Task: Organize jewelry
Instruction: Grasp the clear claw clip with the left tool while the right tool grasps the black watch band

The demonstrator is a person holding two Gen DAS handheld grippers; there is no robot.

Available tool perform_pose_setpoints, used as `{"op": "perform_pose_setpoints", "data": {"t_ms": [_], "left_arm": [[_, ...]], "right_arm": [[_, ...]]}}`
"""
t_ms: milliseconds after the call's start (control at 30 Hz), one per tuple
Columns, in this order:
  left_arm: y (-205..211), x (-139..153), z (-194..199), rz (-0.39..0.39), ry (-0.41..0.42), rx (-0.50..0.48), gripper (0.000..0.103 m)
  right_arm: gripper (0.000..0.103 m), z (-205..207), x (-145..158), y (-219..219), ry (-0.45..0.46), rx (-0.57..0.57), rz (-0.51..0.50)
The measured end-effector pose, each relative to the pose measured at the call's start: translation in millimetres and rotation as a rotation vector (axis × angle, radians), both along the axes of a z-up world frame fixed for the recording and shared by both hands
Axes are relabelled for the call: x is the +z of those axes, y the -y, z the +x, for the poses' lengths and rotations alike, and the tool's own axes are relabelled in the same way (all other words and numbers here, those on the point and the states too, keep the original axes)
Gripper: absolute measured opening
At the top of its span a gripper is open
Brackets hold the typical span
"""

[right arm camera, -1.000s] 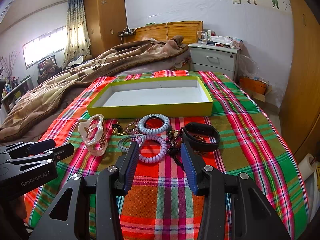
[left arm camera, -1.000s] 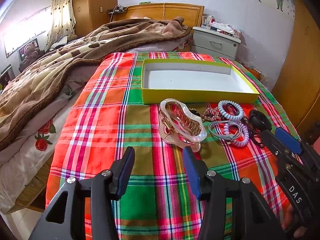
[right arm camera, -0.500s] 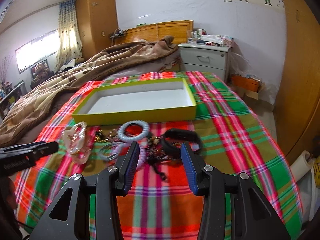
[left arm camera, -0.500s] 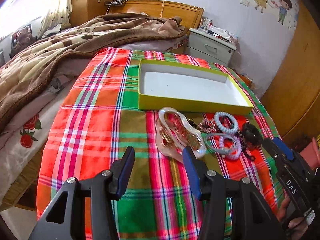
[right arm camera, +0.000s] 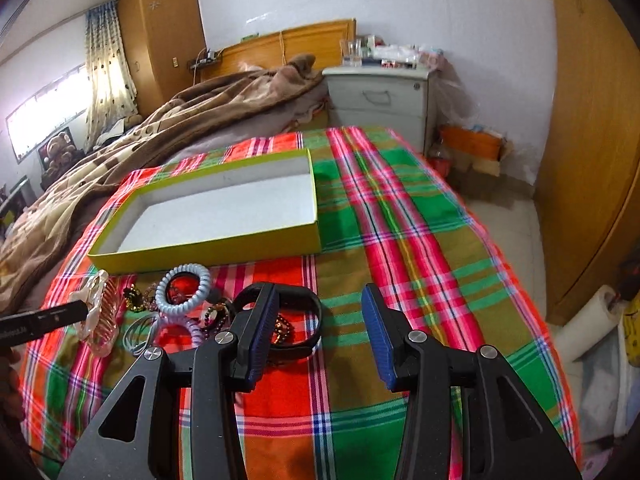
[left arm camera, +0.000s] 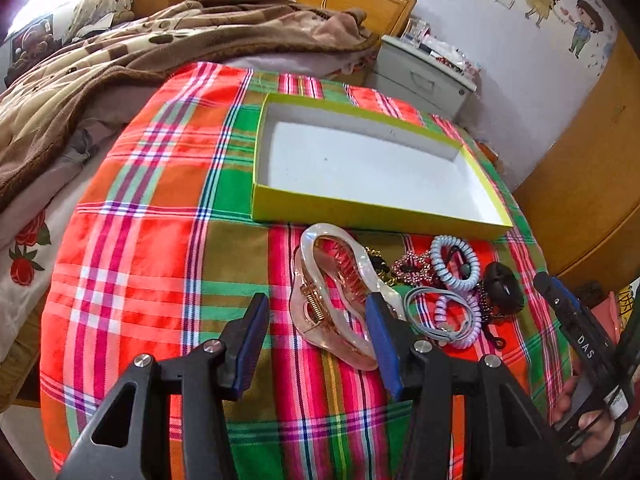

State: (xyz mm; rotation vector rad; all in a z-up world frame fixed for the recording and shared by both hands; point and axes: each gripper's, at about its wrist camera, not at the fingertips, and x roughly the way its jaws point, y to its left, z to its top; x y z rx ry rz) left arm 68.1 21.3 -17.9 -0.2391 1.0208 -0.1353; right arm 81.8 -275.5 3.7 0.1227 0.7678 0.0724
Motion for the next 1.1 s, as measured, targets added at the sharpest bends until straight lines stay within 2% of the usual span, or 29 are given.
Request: {"op": "perform_pose_setpoints", "data": {"t_ms": [233,367,633,700,733,833,933,967,1033,1100], "left_arm": [[-1.7,-9.5,6.1,0.051,-0.026,0.010,0.052],[-4.5,-9.8,8.0,0.069,-0.015,0.009,0.052],[-0.7,-11.4,10.4,0.153,-0.006,-0.024,0.052],[0.6,-11.5,11.4,0.165,-0.006,-0.038,0.052],[0.8,-11.4,11.8,0.167,-0.006,-0.041,0.052],[1.7,-11.2,12.8,0.167,-0.001,-0.045,0.051],[2.5,-10.6,13.7,0.170,-0.001,-0.046,0.050],[3.4,-10.4,14.6,0.170,0.002,-0.049,0.048],[4.0,-9.7,14.6,0.162,0.003,-0.059,0.036],[4.4,-9.4,14.4,0.150,0.004,-0.062,0.030]], "right_arm": [[0.044,15.4,-12.6,4.8,-0.083,0.071,0.029],[0.044,19.5,-14.8,3.0,-0.104,0.105,0.027],[0.044,27.1,-18.5,3.3,-0.134,0.118,0.029],[0.034,27.8,-20.3,2.9,-0.140,0.117,0.027],[0.024,28.5,-21.5,3.6,-0.143,0.113,0.024],[0.021,29.6,-23.4,3.5,-0.150,0.116,0.034],[0.012,28.8,-23.3,5.0,-0.147,0.111,0.027],[0.010,28.7,-23.2,5.9,-0.146,0.107,0.030],[0.008,28.7,-22.7,7.6,-0.141,0.102,0.037],[0.006,28.1,-22.0,9.6,-0.138,0.097,0.042]]}}
